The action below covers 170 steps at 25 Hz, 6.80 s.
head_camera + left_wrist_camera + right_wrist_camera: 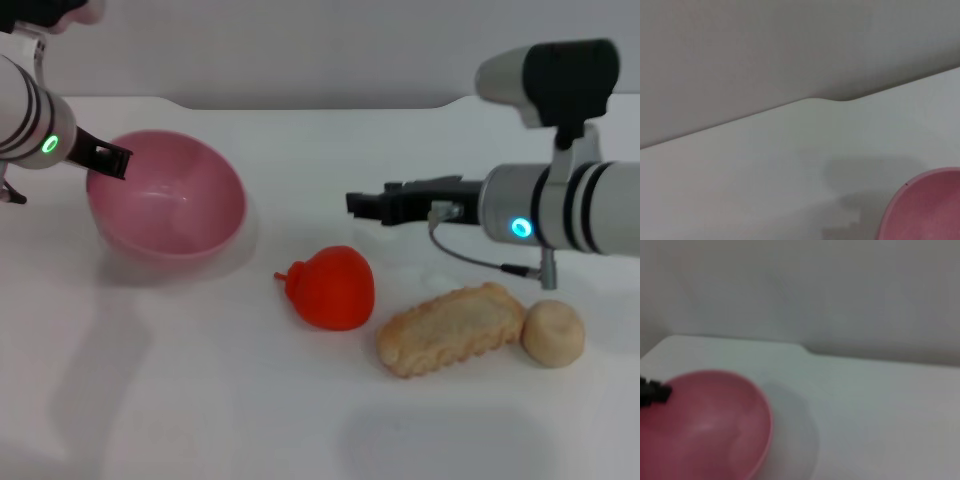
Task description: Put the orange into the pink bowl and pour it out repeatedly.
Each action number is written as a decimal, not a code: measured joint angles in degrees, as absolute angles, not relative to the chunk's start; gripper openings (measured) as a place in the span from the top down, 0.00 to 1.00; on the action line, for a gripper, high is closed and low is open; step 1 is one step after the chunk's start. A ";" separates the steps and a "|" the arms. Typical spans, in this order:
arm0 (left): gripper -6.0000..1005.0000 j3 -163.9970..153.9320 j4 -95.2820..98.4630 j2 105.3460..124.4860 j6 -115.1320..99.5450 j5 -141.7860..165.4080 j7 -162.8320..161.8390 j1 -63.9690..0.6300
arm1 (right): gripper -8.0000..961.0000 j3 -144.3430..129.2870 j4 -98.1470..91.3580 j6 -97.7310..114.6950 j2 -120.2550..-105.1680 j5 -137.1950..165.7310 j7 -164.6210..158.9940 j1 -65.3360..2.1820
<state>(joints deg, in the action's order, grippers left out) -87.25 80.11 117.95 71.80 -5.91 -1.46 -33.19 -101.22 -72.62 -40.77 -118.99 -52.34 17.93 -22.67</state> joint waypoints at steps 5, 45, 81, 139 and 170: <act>0.95 -86.67 80.09 117.94 71.52 -4.92 -1.63 -33.35 | 0.40 -105.69 -66.82 -38.28 -119.01 -56.10 18.12 -25.29; 0.95 -87.12 78.57 117.95 70.46 -4.83 -0.42 -34.88 | 0.79 -112.55 -55.00 -35.50 -118.76 -66.34 24.68 -34.45; 0.95 -95.26 74.19 118.30 63.04 -16.66 -0.68 -37.94 | 0.88 -99.91 -81.15 -43.22 -118.93 -48.90 20.11 -27.24; 0.88 -99.33 64.10 118.37 51.00 -26.66 2.29 -35.98 | 0.41 -99.33 -82.63 -15.23 -119.19 -39.40 28.05 -9.25; 0.21 -99.12 54.67 118.48 -28.56 -15.10 1.49 -12.26 | 0.23 -107.04 -54.93 40.06 -119.08 -41.27 27.16 -8.34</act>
